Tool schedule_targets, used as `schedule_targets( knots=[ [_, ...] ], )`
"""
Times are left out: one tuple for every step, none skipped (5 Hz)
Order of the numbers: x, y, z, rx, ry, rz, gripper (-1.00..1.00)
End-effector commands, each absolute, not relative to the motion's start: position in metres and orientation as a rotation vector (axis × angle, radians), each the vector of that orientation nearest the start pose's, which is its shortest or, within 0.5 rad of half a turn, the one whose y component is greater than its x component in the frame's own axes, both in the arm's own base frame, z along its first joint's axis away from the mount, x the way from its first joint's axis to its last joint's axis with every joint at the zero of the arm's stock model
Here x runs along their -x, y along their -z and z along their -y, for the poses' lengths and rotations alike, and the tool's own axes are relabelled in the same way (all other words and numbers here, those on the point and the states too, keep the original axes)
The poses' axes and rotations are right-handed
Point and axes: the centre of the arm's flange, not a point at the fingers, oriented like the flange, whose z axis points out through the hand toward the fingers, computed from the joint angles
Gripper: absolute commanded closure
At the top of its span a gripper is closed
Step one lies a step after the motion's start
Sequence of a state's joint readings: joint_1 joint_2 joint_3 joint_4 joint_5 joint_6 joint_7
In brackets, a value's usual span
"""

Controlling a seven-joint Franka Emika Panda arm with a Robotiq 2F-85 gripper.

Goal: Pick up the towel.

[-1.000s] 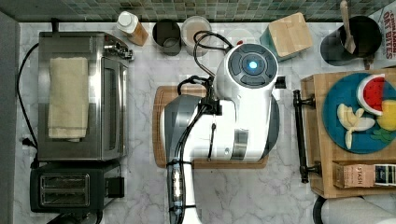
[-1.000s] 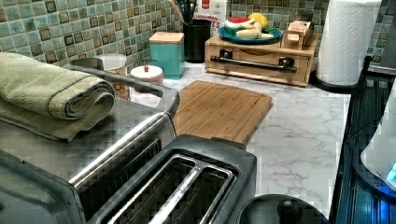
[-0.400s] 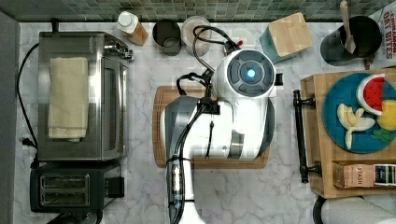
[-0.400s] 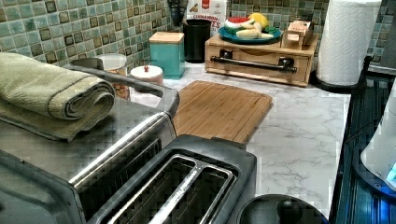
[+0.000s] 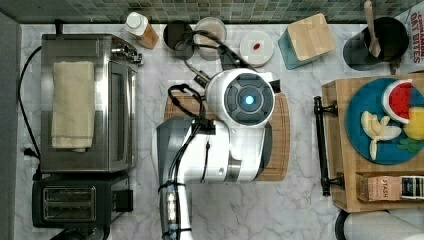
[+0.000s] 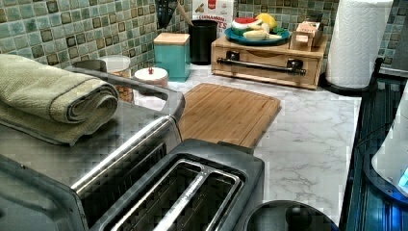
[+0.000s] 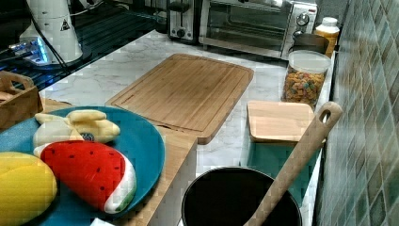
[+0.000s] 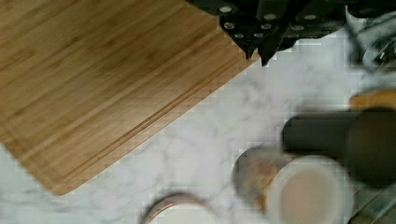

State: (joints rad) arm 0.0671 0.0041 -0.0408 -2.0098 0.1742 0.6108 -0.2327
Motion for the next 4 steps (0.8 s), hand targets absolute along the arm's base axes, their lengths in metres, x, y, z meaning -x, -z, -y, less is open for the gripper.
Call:
schedule_targets(
  knots=[
    [-0.536,-0.538,-0.129,2.762,0.414,-0.389,-1.0],
    [-0.539,-0.53,-0.146,2.705,0.313,-0.229,-1.0],
    [-0.542,-0.525,-0.169,2.655,0.282,-0.077,-1.0],
    [-0.542,-0.519,-0.193,2.603,0.261,0.039,-1.0]
  ],
)
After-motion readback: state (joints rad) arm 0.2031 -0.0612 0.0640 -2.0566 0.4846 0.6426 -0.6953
